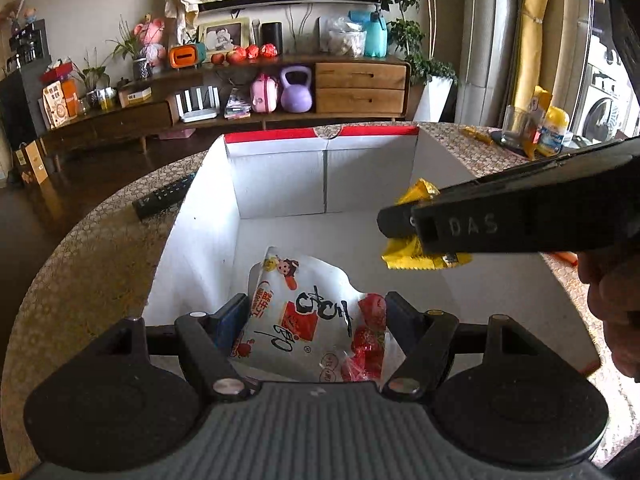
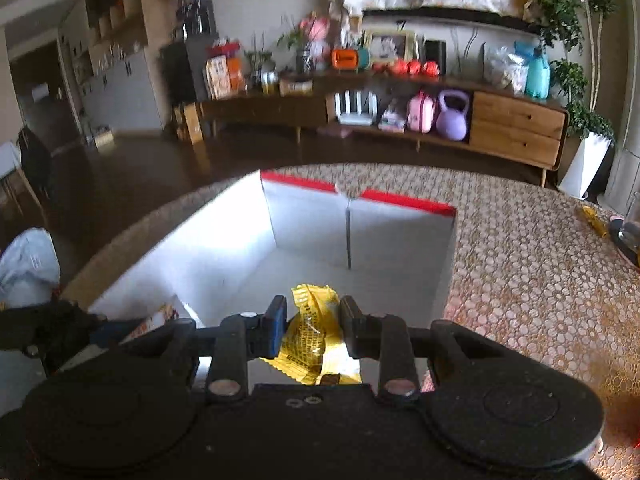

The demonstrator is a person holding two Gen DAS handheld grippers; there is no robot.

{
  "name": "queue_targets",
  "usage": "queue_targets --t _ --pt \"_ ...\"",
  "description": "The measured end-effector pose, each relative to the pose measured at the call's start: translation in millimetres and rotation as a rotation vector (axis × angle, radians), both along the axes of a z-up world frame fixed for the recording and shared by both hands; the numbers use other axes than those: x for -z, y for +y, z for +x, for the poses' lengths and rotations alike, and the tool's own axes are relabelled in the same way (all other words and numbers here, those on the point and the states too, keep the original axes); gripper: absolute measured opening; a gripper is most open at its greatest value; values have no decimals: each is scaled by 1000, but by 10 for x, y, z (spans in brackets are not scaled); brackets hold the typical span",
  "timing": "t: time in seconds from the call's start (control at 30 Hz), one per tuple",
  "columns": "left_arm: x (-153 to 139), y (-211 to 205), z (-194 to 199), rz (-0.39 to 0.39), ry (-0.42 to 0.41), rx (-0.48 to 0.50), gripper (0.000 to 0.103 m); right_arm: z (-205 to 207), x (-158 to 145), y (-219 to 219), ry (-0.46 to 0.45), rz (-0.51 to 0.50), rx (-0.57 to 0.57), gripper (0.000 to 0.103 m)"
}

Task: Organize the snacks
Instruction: 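Open both tools to drop the yellow bag and white pouch into the box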

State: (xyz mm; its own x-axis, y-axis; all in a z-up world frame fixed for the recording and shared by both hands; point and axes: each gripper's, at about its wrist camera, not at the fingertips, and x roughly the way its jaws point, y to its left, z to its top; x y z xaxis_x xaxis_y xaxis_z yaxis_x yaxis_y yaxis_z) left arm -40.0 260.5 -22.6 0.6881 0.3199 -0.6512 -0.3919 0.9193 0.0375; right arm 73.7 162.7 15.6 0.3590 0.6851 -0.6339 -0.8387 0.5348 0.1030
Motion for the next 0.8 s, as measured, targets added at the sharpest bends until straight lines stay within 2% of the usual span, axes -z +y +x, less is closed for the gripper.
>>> queue_targets --t 0.2,0.4,0.5,0.7,0.8 --pt "45 -12 58 2 13 18 77 21 96 58 -3 -33 4 29" --pt "75 -7 82 -13 17 15 79 28 77 31 -16 -26 19 36" --pt "24 -19 61 23 -14 -1 77 69 52 20 -21 -16 24 37" --pt "-81 -73 74 39 -27 6 78 37 -94 -163 -45 39 45 41" --pt "-114 -128 49 35 -41 8 83 -3 -208 -342 -64 90 67 43"
